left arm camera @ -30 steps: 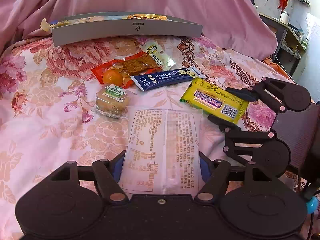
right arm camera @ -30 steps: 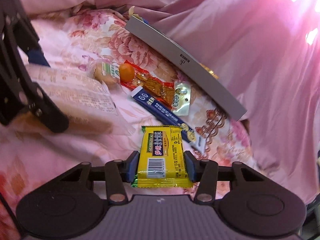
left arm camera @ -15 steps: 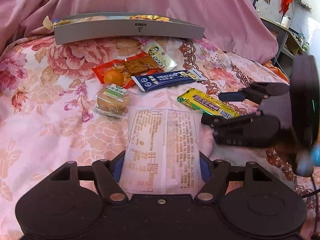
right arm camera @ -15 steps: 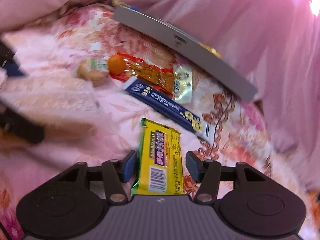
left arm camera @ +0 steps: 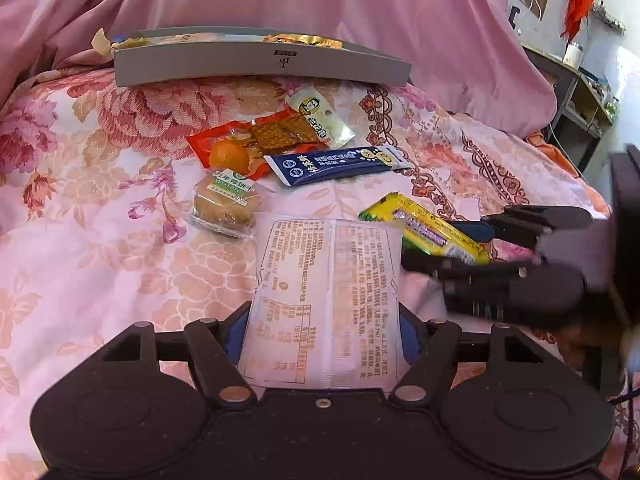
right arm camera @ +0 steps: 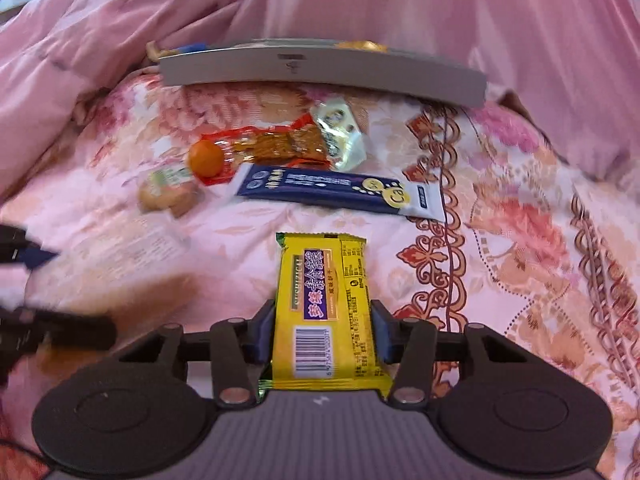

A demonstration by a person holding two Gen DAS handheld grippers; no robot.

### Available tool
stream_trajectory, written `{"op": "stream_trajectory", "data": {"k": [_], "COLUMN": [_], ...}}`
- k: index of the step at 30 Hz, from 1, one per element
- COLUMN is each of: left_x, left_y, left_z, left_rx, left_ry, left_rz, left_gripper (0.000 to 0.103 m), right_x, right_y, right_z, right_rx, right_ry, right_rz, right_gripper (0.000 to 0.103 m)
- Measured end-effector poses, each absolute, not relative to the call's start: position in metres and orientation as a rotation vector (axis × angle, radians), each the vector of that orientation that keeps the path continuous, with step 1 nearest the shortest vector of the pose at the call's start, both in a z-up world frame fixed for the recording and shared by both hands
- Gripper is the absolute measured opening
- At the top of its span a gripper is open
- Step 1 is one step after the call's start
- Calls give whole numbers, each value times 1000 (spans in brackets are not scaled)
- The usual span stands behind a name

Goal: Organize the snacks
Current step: 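Carry the yellow bar with the right tool toward the tray while the left tool holds the white packet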

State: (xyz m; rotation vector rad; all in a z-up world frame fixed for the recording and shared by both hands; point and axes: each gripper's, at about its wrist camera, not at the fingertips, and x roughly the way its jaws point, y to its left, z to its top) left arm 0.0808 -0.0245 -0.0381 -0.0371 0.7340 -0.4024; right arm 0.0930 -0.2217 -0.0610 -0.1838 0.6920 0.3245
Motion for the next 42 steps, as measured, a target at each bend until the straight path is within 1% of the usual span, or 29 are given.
{"op": "stream_trajectory", "data": {"k": [7, 13, 23, 33, 42], "left_x": [76, 73, 69, 61, 103], "left_y": [-25, -24, -17, -16, -14], "left_z": [-37, -35, -26, -8, 32], "left_rx": [-61, -91, -178, -221, -300], "left_ry": [710, 675, 628, 535, 480], "left_rz": [-401, -405, -397, -381, -304], "left_gripper": [72, 72, 72, 72, 72], "right_x": [56, 47, 46, 33, 51], "right_y": [-181, -173, -182, -189, -194], "right_z": [-68, -69, -56, -47, -17], "right_rx": [-649, -767, -718, -667, -614], "right_ry": [467, 366, 288, 229, 185], "right_rz": [332, 296, 265, 265, 290], "right_gripper": [52, 52, 52, 52, 52]}}
